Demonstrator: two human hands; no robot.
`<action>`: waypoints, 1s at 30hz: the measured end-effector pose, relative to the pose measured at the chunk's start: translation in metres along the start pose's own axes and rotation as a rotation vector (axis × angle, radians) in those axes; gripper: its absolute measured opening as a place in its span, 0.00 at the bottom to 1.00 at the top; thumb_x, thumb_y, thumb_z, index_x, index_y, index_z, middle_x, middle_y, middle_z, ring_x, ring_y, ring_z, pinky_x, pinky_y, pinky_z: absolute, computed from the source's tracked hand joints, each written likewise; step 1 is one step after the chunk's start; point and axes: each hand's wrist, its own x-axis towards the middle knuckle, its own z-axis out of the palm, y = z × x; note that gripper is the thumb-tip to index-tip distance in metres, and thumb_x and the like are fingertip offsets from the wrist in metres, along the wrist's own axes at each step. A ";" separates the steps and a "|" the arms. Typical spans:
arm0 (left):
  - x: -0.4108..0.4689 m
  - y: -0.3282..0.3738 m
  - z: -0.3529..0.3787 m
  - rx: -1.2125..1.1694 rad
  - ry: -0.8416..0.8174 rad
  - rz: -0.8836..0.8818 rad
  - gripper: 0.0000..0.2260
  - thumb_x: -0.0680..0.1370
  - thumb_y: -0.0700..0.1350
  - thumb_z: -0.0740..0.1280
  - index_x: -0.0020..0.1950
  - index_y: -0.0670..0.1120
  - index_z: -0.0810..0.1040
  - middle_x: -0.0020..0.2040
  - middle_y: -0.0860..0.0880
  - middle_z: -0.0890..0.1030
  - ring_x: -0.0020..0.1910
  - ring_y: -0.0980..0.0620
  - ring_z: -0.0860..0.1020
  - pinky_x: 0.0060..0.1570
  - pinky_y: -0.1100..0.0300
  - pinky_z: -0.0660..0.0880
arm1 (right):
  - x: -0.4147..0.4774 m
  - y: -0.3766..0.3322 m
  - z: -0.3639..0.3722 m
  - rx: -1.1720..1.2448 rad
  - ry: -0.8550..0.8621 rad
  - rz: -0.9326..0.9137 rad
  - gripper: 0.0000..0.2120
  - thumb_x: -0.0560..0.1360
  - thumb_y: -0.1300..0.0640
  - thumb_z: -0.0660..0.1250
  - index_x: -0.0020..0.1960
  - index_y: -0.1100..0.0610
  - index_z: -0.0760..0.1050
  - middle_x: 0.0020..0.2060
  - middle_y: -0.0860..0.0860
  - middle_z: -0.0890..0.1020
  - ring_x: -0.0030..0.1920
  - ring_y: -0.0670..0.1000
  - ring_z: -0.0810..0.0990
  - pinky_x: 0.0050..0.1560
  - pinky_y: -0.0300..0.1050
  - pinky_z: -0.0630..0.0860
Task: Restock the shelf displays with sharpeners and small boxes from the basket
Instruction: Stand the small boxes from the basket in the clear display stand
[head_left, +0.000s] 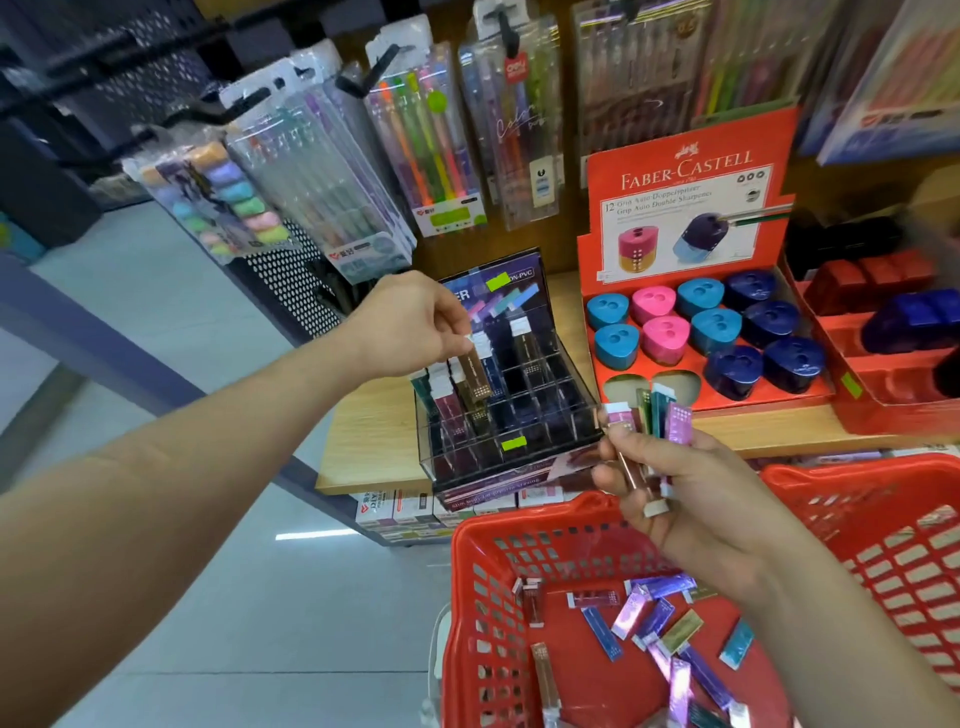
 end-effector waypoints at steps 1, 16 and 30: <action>0.000 -0.001 0.001 0.019 0.006 0.016 0.04 0.72 0.47 0.75 0.43 0.47 0.83 0.36 0.53 0.82 0.37 0.60 0.80 0.37 0.72 0.71 | 0.000 0.001 0.000 0.001 0.002 0.001 0.02 0.75 0.64 0.67 0.44 0.62 0.77 0.31 0.54 0.80 0.29 0.49 0.81 0.20 0.33 0.69; 0.021 0.015 0.025 -0.173 0.203 0.044 0.02 0.75 0.45 0.72 0.44 0.47 0.81 0.39 0.49 0.82 0.40 0.52 0.80 0.46 0.56 0.79 | 0.003 0.005 -0.004 0.066 0.029 -0.009 0.06 0.75 0.65 0.66 0.51 0.64 0.75 0.36 0.56 0.81 0.30 0.47 0.75 0.20 0.33 0.66; 0.031 0.027 0.053 0.322 0.176 0.301 0.08 0.79 0.48 0.65 0.53 0.46 0.79 0.49 0.48 0.79 0.49 0.47 0.77 0.48 0.53 0.73 | 0.002 0.004 -0.005 -0.051 0.013 -0.070 0.10 0.70 0.59 0.71 0.49 0.61 0.77 0.38 0.55 0.81 0.27 0.46 0.73 0.20 0.33 0.64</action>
